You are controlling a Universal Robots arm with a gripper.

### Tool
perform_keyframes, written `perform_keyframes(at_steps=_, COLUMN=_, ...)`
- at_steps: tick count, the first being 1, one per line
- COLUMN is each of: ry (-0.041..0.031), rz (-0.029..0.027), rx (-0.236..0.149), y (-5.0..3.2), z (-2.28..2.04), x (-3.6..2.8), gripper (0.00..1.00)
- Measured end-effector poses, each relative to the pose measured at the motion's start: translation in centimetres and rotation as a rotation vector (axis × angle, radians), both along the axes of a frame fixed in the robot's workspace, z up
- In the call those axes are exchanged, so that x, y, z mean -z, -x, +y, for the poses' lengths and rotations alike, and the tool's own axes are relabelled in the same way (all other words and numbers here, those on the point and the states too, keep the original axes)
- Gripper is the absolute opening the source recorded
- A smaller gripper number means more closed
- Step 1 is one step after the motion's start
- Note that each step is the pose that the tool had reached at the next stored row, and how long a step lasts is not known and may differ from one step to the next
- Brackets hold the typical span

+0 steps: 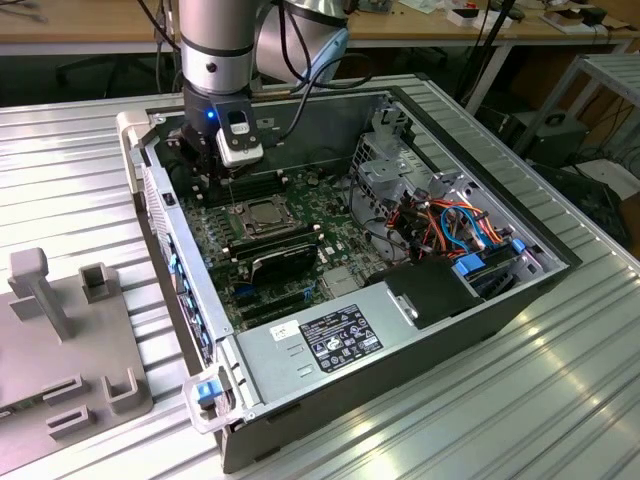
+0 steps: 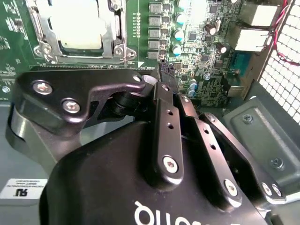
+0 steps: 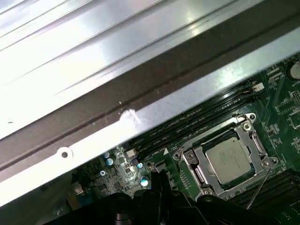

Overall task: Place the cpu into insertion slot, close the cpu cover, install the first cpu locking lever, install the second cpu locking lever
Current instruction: 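Install the first cpu locking lever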

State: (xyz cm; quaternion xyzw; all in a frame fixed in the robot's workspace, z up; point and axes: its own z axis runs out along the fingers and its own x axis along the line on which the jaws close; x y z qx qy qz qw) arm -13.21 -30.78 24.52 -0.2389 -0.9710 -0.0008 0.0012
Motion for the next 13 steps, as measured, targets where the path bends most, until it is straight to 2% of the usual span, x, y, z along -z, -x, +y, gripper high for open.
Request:
perform_keyframes(at_steps=3, ry=-0.0013, rz=-0.0001, rx=-0.019, y=-0.48, z=0.33, x=0.14, gripper=0.11)
perform_keyframes(at_steps=8, ry=-0.0032, rz=0.0, rx=-0.04, y=-1.42, z=0.51, x=0.31, gripper=0.11)
perform_keyframes(at_steps=13, ry=-0.0033, rz=0.0, rx=-0.061, y=-2.84, z=0.78, x=0.68, gripper=0.11)
